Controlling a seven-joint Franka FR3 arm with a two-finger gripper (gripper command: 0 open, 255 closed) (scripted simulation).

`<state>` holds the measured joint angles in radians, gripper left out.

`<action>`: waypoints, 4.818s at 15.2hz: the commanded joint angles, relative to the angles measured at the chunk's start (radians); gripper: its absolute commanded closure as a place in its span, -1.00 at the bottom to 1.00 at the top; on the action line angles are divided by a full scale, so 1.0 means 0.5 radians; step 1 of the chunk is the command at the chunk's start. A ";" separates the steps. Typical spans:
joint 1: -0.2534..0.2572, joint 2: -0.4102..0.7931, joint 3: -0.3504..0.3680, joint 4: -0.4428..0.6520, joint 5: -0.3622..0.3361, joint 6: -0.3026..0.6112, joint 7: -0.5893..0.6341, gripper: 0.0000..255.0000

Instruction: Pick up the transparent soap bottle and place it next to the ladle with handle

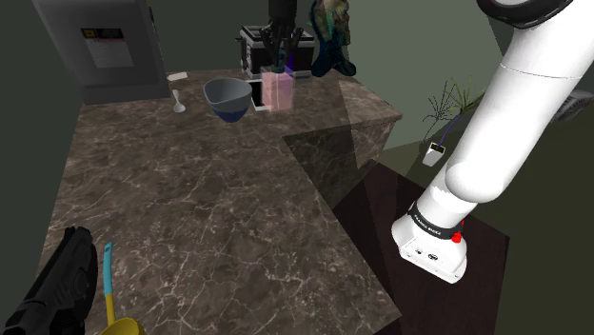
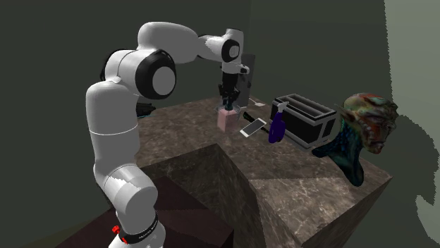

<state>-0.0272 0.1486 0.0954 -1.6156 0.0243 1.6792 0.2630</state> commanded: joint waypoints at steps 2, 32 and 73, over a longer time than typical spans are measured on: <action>0.001 0.003 0.001 0.088 -0.001 -0.085 0.004 1.00; 0.048 0.485 0.012 1.645 -0.045 -1.161 0.058 1.00; 1.019 -0.060 0.802 0.775 0.022 -0.737 1.841 1.00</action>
<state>0.4801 0.1269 0.4940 -1.2049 0.0311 1.2940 1.1770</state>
